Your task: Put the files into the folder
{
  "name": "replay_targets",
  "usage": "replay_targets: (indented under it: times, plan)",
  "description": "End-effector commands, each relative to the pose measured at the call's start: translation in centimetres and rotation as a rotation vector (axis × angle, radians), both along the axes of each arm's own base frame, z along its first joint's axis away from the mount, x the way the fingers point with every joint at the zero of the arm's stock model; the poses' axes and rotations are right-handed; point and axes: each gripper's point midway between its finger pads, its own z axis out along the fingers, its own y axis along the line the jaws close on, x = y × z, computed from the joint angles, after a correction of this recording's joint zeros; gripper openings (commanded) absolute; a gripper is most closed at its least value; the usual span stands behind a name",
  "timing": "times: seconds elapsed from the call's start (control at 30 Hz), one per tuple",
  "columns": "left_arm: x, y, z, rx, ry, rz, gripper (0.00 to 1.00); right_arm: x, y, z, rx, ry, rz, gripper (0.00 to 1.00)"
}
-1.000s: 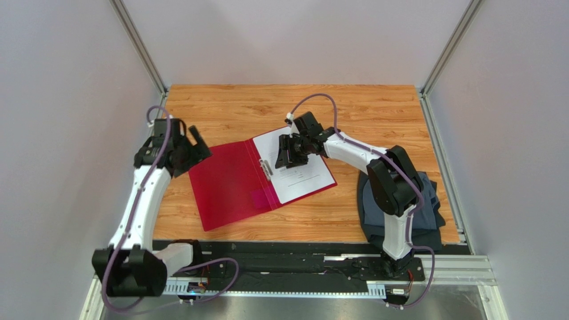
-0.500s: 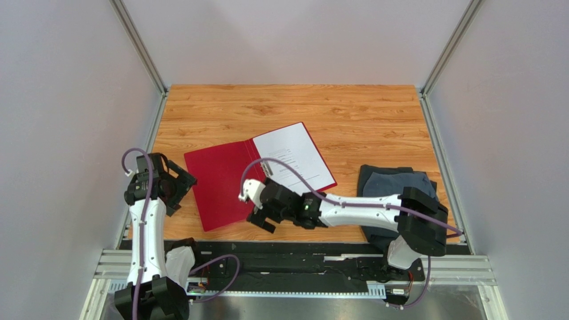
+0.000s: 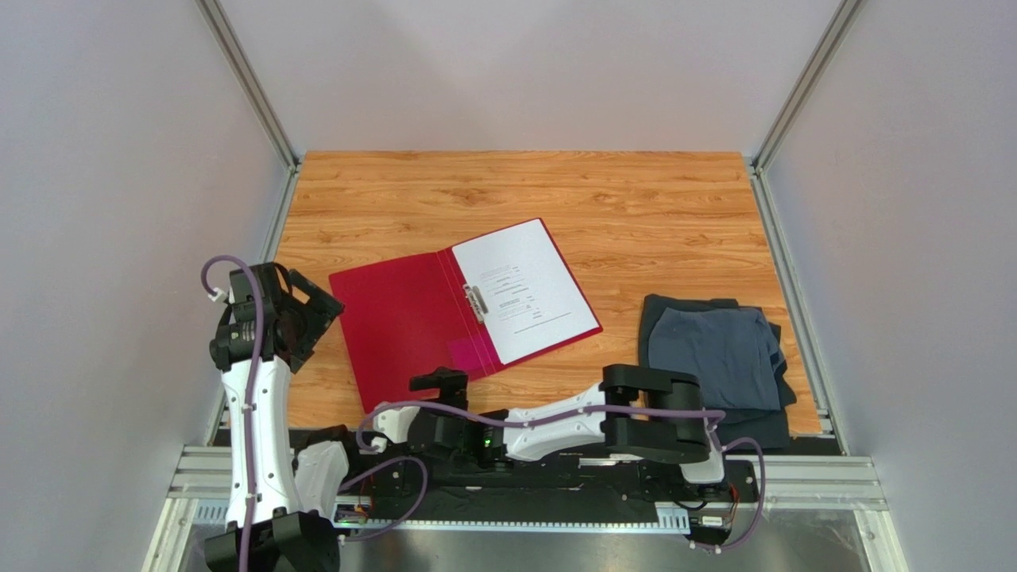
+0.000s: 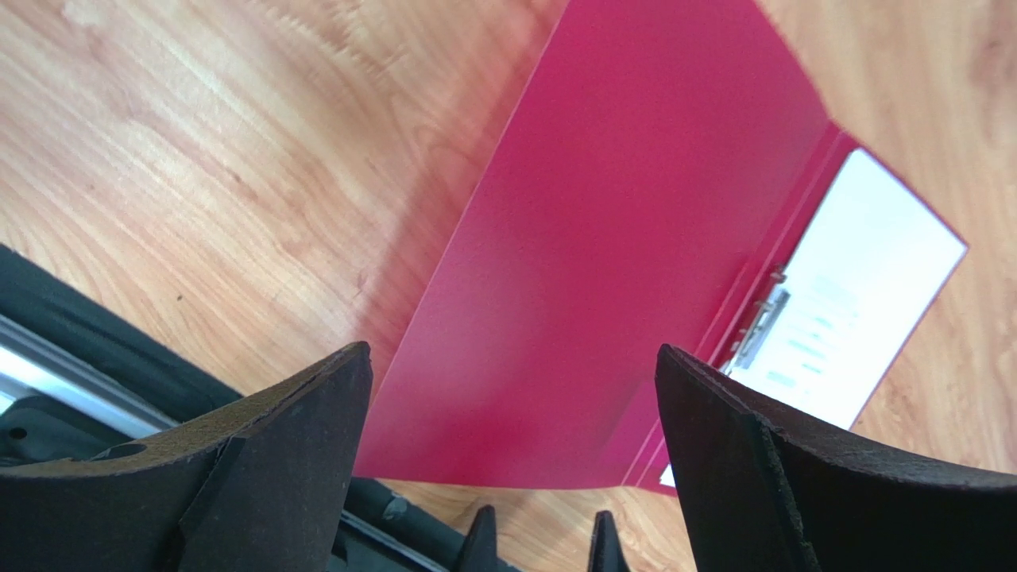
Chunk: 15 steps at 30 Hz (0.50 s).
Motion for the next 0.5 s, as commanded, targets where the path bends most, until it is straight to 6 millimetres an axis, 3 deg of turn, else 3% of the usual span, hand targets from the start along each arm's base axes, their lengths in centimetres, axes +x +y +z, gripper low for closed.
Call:
replay_targets:
  times: [0.0, 0.17, 0.27, 0.4, 0.47]
  plan:
    - [0.2, 0.4, 2.3, 0.034, -0.058, -0.008, 0.97, 2.0, 3.4, 3.6, 0.102, -0.180, -0.074, 0.91]
    - [0.2, 0.1, 2.5, 0.025, -0.064, -0.012, 0.97, 3.3, 4.5, 3.5, 0.107, -0.276, -0.113, 0.87]
    - [0.2, 0.3, 2.8, 0.036, -0.071, -0.005, 0.97, 3.8, 4.6, 3.5, 0.134, -0.271, -0.134, 0.78]
    - [0.5, 0.3, 3.2, 0.037, -0.077, -0.016, 0.96, 4.5, 4.2, 4.1, 0.176, -0.247, -0.171, 0.44]
    - [0.8, 0.4, 3.7, 0.038, -0.089, -0.016, 0.96, 4.8, 3.9, 4.8, 0.192, -0.246, -0.181, 0.35]
